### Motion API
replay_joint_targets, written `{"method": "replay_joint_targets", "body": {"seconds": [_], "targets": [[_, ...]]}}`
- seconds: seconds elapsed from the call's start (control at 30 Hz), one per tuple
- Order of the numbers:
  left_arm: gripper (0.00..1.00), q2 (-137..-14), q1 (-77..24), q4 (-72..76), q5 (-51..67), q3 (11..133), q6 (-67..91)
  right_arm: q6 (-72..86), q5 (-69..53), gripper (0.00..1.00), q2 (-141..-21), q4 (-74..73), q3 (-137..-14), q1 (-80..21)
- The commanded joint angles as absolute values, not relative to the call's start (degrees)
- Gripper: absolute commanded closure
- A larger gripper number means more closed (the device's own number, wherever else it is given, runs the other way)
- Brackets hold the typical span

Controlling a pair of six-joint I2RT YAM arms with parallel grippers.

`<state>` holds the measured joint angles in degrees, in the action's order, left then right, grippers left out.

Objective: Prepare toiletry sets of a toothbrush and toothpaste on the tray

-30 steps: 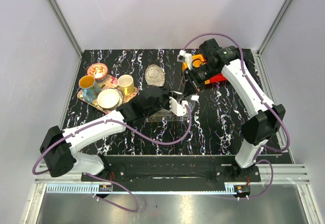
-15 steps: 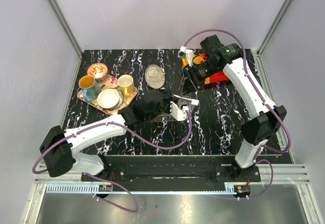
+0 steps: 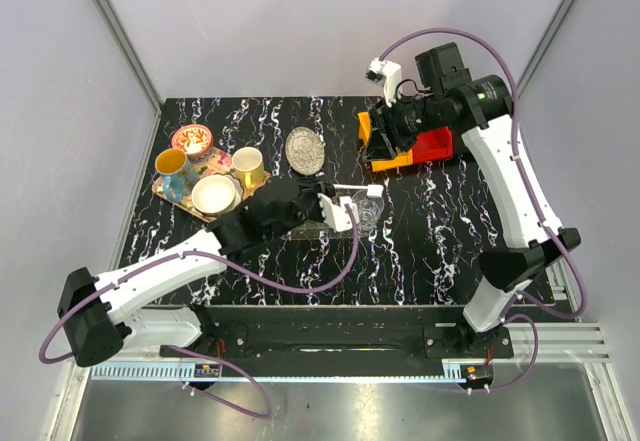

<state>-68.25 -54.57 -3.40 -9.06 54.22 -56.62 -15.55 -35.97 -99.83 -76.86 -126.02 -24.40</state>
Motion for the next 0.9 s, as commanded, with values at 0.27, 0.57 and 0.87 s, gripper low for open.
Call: {"method": "replay_joint_targets", "body": {"seconds": [0.27, 0.57, 0.87], "targets": [[1.00, -61.1, -40.9, -2.9, 13.2, 55.6, -28.6, -10.4, -27.7, 0.50, -90.6, -63.3, -128.2, -24.0], [1.00, -63.7, -30.9, -0.7, 28.3, 63.1, -9.4, -9.2, -36.2, 0.49, -89.9, -59.1, -125.2, -24.0], [1.00, -67.8, -26.8, 10.3, 42.3, 66.8, 11.9, -3.9, -46.9, 0.46, -85.2, -44.5, -113.7, -24.1]]}}
